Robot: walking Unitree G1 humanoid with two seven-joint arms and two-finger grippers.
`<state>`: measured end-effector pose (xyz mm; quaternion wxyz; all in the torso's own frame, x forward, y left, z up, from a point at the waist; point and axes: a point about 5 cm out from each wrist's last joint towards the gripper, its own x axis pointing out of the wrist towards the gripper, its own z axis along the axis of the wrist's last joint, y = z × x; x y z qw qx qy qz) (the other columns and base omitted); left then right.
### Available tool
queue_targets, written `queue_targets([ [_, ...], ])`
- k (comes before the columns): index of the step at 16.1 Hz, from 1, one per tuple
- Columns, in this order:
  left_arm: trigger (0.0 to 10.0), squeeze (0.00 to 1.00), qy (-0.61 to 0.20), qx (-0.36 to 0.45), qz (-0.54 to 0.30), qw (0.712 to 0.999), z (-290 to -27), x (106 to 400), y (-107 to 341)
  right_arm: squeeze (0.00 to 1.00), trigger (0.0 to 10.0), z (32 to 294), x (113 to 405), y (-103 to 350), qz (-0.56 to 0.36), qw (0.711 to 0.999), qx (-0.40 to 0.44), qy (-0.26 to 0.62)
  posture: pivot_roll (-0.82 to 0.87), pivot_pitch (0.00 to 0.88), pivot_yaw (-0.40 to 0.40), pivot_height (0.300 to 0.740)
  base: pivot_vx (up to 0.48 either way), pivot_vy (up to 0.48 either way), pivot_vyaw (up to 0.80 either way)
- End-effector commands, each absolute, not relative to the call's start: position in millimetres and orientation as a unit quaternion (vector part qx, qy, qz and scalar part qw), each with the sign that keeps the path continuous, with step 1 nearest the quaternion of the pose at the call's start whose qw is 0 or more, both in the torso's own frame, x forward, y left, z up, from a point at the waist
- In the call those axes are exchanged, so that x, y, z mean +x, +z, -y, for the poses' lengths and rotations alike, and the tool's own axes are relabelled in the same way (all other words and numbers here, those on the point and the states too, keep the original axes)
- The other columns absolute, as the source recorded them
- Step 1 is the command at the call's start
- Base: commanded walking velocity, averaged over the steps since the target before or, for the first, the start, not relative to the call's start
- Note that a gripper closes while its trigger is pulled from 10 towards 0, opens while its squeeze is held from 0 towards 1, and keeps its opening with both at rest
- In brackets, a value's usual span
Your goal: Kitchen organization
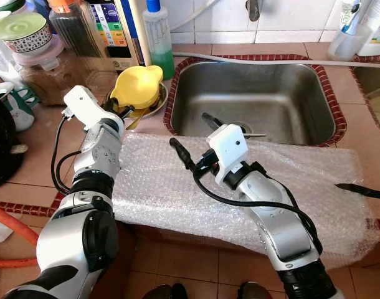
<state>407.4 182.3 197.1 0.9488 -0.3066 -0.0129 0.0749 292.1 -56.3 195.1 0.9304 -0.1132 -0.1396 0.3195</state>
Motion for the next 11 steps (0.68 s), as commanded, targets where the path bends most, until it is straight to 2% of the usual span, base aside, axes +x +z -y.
queue_targets([
  [1,0.0,0.00,0.080,-0.303,0.028,0.949,-188,406,200,0.00,10.0,53,292,199,0.149,0.927,-0.110,0.325,-0.26,0.161,0.145,0.740,0.000,0.000,0.00],
  [6,0.0,0.00,0.055,-0.306,0.041,0.950,-181,406,204,0.00,10.0,55,294,199,0.151,0.929,-0.111,0.320,-0.26,0.159,0.143,0.740,0.000,0.000,0.00],
  [10,0.0,0.00,0.054,-0.303,0.051,0.950,-185,405,210,0.00,10.0,55,294,199,0.152,0.928,-0.112,0.321,-0.26,0.153,0.142,0.740,0.000,0.000,0.00],
  [11,4.3,0.12,0.051,-0.297,0.046,0.953,-185,404,208,0.00,10.0,55,294,199,0.152,0.928,-0.113,0.321,-0.26,0.153,0.142,0.740,0.000,0.000,0.00],
])
